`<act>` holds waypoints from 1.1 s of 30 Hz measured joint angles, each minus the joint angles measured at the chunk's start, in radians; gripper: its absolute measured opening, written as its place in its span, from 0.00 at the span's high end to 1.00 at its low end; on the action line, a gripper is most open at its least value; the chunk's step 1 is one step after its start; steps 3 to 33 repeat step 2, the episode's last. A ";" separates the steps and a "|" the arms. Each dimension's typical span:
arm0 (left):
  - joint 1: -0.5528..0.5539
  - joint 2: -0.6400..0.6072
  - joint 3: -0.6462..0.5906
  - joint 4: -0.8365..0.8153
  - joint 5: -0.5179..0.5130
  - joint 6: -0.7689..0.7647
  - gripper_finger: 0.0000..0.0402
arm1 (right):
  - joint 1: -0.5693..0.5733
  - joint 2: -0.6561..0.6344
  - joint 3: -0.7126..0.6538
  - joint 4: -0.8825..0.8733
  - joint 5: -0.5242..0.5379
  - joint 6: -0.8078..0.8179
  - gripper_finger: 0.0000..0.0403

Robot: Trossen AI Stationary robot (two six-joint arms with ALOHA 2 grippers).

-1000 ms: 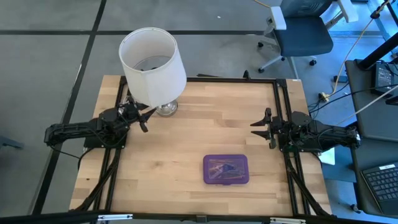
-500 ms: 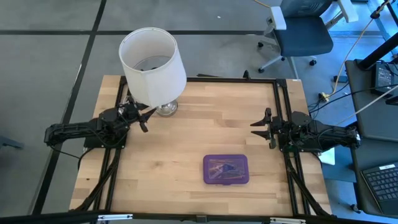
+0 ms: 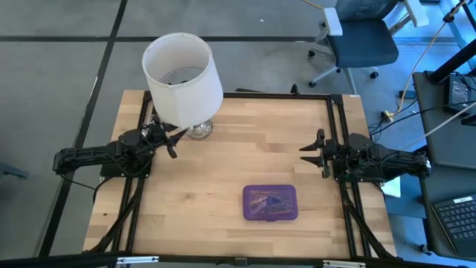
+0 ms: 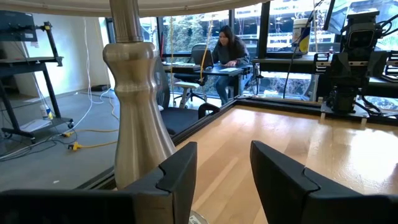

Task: Pick & place school supplies into a supply box
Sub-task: Return to Home Position

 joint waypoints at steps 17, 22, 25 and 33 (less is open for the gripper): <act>0.000 0.000 0.000 0.000 0.000 0.000 0.64 | 0.000 0.000 0.000 0.000 0.000 0.000 0.62; 0.000 0.000 0.000 0.000 0.000 0.000 0.64 | 0.000 0.000 0.000 0.000 0.000 0.000 0.62; 0.000 0.000 0.000 0.000 0.000 0.000 0.64 | 0.000 0.000 0.000 0.000 0.000 0.000 0.62; 0.000 0.000 0.000 0.000 0.000 0.000 0.64 | 0.000 0.000 0.000 0.000 0.000 0.000 0.62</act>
